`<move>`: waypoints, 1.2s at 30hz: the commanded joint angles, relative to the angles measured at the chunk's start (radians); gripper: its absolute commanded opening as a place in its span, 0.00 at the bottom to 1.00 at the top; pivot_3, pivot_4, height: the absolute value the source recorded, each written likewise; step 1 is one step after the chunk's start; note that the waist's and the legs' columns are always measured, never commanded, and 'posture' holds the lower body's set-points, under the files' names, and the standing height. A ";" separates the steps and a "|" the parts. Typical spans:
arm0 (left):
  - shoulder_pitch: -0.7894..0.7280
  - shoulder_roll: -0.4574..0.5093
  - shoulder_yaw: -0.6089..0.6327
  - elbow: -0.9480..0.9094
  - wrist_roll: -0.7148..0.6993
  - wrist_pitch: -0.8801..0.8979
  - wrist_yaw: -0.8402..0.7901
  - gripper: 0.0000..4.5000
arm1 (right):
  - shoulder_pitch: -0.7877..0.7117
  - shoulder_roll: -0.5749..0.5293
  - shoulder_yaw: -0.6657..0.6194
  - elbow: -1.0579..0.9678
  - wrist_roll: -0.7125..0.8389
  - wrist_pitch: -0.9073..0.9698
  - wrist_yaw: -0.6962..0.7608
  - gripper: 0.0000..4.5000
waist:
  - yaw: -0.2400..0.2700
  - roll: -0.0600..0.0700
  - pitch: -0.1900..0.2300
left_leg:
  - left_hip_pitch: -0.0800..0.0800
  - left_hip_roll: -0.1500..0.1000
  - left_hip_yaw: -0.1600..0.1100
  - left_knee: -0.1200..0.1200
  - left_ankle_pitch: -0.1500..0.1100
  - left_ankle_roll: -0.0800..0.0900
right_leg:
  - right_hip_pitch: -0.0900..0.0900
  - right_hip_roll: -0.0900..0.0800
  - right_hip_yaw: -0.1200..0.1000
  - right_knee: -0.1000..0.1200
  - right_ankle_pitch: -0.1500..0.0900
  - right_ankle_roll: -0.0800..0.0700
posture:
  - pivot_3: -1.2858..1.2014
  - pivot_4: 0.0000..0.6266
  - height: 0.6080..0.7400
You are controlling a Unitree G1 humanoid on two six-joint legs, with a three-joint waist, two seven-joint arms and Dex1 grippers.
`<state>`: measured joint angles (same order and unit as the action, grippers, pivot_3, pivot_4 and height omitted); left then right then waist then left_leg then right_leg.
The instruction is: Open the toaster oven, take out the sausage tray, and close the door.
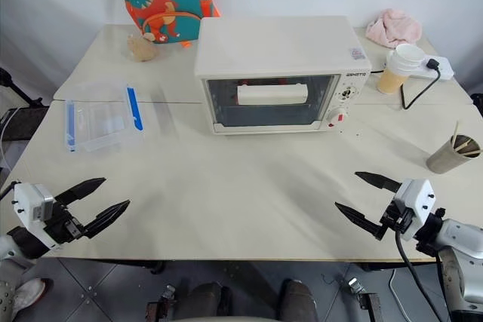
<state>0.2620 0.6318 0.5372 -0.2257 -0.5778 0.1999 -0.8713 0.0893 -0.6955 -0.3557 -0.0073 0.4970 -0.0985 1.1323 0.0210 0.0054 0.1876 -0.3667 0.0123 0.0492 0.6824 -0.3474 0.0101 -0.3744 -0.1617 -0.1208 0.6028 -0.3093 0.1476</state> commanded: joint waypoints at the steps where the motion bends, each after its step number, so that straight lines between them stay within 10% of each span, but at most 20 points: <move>1: -0.012 0.004 0.009 -0.013 -0.010 -0.012 0.000 1.00 | -0.001 0.002 -0.002 -0.028 0.012 0.004 -0.008 1.00 | 0.000 0.000 0.000 | 0.000 0.000 0.000 0.000 0.000 0.000 | 0.000 0.000 0.000 0.000 0.000 0.000 | 0.52 0.24 1.00; 10: -0.078 -0.004 0.100 -0.088 -0.405 0.260 0.053 1.00 | -0.190 0.060 0.059 -0.120 0.143 0.213 -0.108 1.00 | -0.007 0.000 0.000 | 0.001 0.003 0.000 0.001 0.000 0.000 | -0.001 0.000 0.003 0.004 0.000 0.000 | 0.52 0.24 1.00; 22: -0.181 -0.107 -0.082 -0.159 -0.275 0.175 0.120 1.00 | -0.636 0.156 0.200 0.055 0.114 0.323 -0.141 1.00 | -0.022 0.000 0.000 | -0.002 -0.001 0.000 0.001 -0.001 -0.001 | -0.002 0.001 -0.002 0.006 0.000 0.000 | 0.52 0.24 1.00; 36: -0.180 -0.092 -0.085 -0.139 -0.256 0.165 0.101 1.00 | -0.660 0.134 0.254 0.027 0.089 0.299 0.010 1.00 | -0.025 0.000 0.000 | -0.002 0.000 0.003 0.001 -0.001 -0.002 | -0.002 0.002 -0.002 0.005 0.000 0.000 | 0.52 0.24 1.00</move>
<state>0.0860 0.5262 0.4388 -0.3472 -0.8363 0.3815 -0.7621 -0.5758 -0.5452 -0.1129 0.0927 0.5767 0.2353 1.0925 -0.0041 0.0052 0.1874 -0.3691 0.0128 0.0517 0.6834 -0.3486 0.0083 -0.3768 -0.1594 -0.1230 0.6073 -0.3091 0.1480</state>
